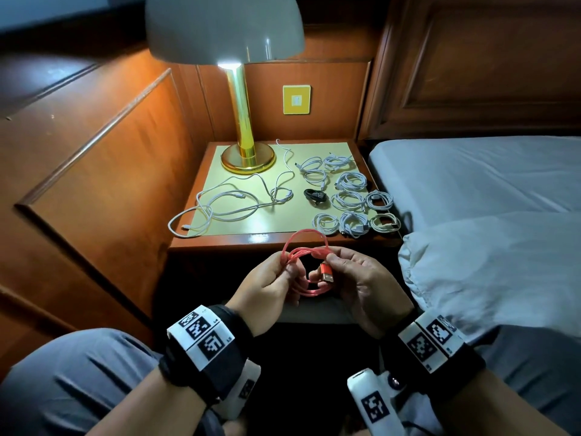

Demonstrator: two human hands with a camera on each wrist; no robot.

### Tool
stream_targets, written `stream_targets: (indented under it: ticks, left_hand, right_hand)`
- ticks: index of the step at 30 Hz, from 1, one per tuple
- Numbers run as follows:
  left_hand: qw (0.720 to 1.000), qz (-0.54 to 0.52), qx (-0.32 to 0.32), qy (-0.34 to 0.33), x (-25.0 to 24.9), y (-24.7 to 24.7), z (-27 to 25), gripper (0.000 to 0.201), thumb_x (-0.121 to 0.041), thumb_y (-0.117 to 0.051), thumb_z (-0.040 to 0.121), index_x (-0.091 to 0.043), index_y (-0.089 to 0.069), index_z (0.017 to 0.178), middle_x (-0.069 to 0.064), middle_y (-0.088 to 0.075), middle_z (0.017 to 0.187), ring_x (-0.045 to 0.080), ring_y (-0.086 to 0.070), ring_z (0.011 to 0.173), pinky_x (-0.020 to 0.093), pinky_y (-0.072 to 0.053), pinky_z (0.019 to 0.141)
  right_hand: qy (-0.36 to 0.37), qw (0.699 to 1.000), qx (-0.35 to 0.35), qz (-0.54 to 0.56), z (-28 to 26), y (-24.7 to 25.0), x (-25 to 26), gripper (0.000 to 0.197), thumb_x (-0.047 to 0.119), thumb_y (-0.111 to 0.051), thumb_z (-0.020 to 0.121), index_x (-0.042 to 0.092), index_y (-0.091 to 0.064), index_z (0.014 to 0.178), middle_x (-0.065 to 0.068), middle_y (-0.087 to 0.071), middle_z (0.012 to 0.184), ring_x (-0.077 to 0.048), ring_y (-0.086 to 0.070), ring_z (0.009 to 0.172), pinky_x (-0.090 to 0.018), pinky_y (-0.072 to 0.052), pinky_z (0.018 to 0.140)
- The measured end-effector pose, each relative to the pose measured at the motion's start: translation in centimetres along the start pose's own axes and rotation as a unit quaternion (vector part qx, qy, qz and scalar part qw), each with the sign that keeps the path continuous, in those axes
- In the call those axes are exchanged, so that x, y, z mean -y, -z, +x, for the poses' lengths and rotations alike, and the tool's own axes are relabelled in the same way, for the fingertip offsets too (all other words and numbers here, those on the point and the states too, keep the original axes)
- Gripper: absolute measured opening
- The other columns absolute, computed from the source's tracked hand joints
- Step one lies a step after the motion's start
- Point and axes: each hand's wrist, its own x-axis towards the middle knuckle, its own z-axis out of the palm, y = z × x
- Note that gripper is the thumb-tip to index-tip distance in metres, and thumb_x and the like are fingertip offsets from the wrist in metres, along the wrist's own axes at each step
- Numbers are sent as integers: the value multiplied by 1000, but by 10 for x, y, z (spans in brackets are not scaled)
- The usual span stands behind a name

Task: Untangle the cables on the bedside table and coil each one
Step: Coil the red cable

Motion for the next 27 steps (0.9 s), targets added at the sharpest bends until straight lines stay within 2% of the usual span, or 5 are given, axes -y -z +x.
stream_targets:
  ticks: [7, 13, 16, 22, 27]
  left_hand:
    - [999, -9, 14, 29, -5, 0, -4, 38, -36, -42, 99, -3, -54, 84, 7, -55, 65, 17, -51, 49, 27, -46, 46]
    - [998, 7, -52, 31, -3, 8, 2, 36, -26, -38, 106, -1, -51, 83, 11, -51, 67, 24, -49, 47, 36, -49, 49]
    - [997, 19, -66, 24, -5, 9, 3, 37, -26, -38, 107, 0, -51, 84, 14, -49, 66, 24, -48, 45, 35, -49, 47]
    - [981, -33, -184, 50, -11, 33, 15, 44, -37, -39, 106, -6, -52, 78, 6, -52, 60, 24, -50, 44, 50, -51, 61]
    - [993, -22, -118, 19, -16, 28, 6, 44, -34, -38, 106, -6, -52, 76, 17, -48, 65, 24, -45, 47, 44, -50, 58]
  right_hand:
    - [13, 965, 20, -262, -5, 1, 1, 17, 11, -76, 86, 8, -59, 86, 0, -58, 69, -10, -55, 63, -23, -48, 65]
    - [106, 913, -69, -388, -1, 9, 0, 14, 23, -82, 82, 20, -70, 89, 6, -70, 73, -5, -65, 65, -25, -54, 63]
    - [129, 908, -99, -387, -2, 8, 2, 21, 29, -84, 79, 17, -66, 81, -2, -71, 66, -15, -68, 59, -32, -56, 58]
    - [90, 921, -29, -379, -5, 7, 18, 27, 24, -76, 87, 12, -57, 71, -18, -66, 60, -17, -60, 49, -28, -48, 55]
    - [22, 891, 62, -449, -4, 18, 11, 23, 33, -80, 83, 14, -67, 79, -6, -73, 74, -13, -66, 67, -30, -52, 70]
